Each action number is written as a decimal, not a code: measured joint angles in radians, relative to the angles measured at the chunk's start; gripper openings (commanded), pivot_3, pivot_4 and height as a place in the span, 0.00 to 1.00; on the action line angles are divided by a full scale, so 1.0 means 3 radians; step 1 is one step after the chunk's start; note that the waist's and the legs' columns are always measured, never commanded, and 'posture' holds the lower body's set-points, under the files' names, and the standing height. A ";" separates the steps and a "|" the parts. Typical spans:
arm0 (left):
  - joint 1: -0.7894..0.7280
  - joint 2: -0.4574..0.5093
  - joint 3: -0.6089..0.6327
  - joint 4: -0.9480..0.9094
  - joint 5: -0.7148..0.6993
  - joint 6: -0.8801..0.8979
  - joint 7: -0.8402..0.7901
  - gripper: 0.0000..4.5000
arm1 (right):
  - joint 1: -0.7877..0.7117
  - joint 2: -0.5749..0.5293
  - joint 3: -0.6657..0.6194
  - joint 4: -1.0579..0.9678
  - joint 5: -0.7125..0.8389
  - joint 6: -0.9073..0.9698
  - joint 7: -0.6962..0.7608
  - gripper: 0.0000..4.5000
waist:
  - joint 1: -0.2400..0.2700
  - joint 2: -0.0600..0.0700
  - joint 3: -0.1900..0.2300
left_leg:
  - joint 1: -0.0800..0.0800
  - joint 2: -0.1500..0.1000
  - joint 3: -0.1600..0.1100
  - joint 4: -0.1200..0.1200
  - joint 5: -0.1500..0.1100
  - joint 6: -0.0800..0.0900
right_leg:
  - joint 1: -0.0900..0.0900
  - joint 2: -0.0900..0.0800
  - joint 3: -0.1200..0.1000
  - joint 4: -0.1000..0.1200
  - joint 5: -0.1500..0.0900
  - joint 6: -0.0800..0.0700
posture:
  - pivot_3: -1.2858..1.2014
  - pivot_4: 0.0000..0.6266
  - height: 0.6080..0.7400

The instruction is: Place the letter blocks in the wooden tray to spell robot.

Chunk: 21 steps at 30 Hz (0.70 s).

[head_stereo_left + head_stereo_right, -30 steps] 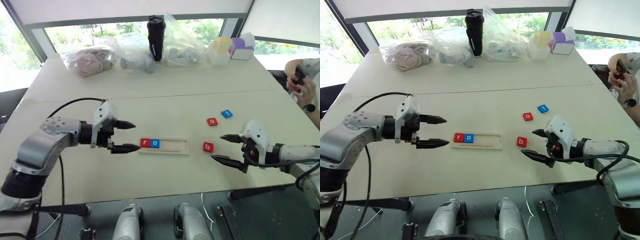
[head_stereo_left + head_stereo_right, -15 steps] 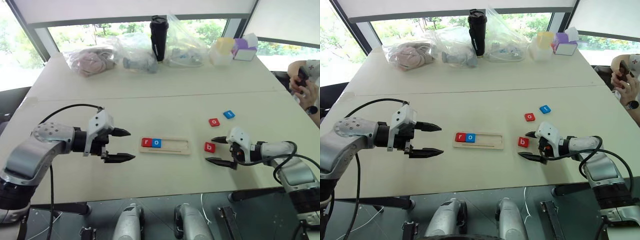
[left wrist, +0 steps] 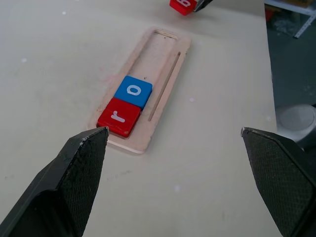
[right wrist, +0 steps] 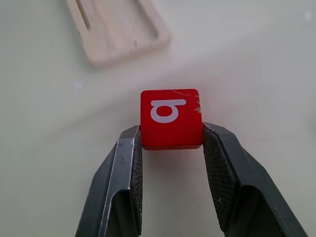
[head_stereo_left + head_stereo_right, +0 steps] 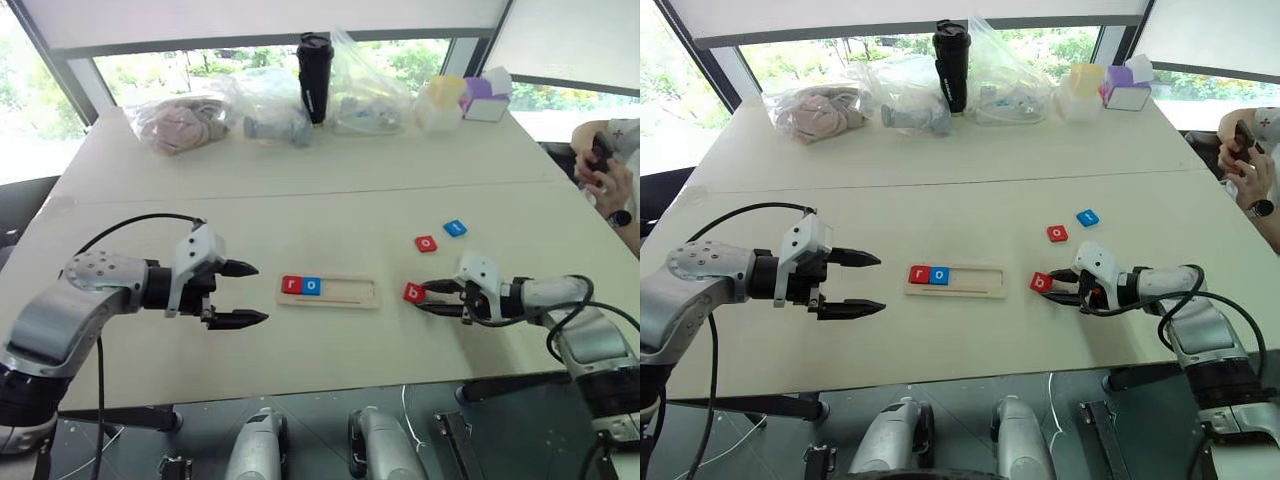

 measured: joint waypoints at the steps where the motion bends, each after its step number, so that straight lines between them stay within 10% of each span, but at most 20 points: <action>1: 0.0000 0.0000 -0.0002 0.0014 0.0014 -0.0010 -0.0005 1.00 | -0.0061 0.0004 0.0015 -0.0117 0.0024 0.0048 0.0006 0.26 | 0.0001 0.0000 0.0000 | 0.0000 0.0000 0.0000 0.0000 0.0000 0.0000 | 0.0000 0.0001 0.0000 0.0000 0.0000 0.0000 | 0.52 0.24 1.00; 21: 0.0166 -0.0068 -0.0026 -0.0061 0.0088 -0.0066 0.0112 1.00 | -0.1051 0.0749 0.1075 0.0432 -0.0359 0.0030 0.0254 0.26 | 0.0008 0.0000 0.0000 | -0.0001 0.0000 0.0005 0.0001 0.0000 0.0000 | 0.0001 0.0000 0.0000 0.0001 0.0004 0.0005 | 0.52 0.24 1.00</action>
